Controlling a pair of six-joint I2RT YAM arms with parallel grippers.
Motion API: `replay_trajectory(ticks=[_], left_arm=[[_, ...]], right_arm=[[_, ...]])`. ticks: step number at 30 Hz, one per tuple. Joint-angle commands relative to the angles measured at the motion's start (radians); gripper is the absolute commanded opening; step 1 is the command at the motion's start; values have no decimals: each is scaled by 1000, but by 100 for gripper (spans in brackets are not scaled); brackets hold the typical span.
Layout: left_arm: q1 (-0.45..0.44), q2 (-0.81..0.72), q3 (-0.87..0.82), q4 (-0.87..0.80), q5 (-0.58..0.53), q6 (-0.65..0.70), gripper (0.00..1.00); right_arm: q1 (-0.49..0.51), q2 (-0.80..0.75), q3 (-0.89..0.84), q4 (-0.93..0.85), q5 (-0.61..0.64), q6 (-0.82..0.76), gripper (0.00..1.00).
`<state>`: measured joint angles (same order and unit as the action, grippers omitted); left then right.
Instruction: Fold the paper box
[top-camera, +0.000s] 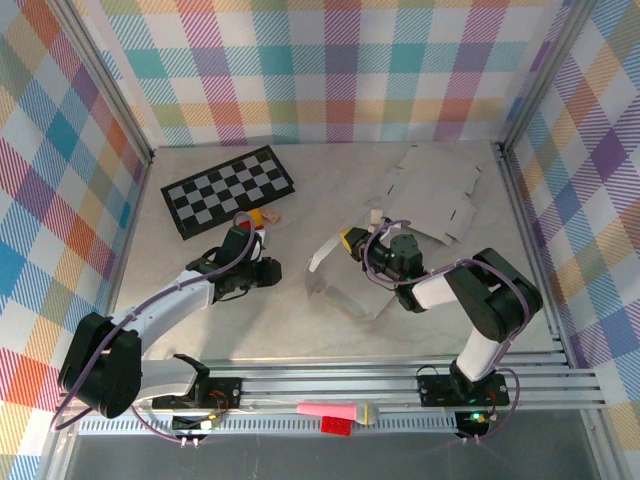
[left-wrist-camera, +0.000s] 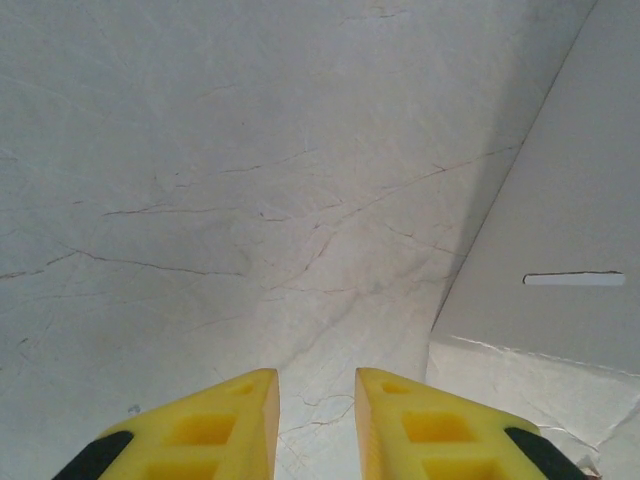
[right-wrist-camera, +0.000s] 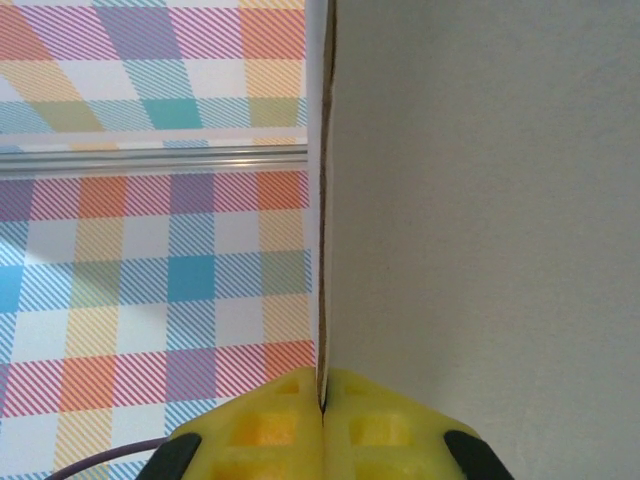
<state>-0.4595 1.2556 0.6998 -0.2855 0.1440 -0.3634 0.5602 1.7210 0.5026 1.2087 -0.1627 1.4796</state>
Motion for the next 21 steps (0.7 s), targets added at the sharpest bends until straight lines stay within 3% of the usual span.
replay_trajectory(ticks=[1,17,21], left_arm=[[7,10,-8,-1,44,45,26],[-103,94,-31,185,189,248,30],[-136,94,-35,191,170,284,31]], right_arm=[[-8,22,-5,-4,-31,-22,0],[-9,2,7,-81,-43,-17,0],[-9,-1,11,-89,-44,-15,0]])
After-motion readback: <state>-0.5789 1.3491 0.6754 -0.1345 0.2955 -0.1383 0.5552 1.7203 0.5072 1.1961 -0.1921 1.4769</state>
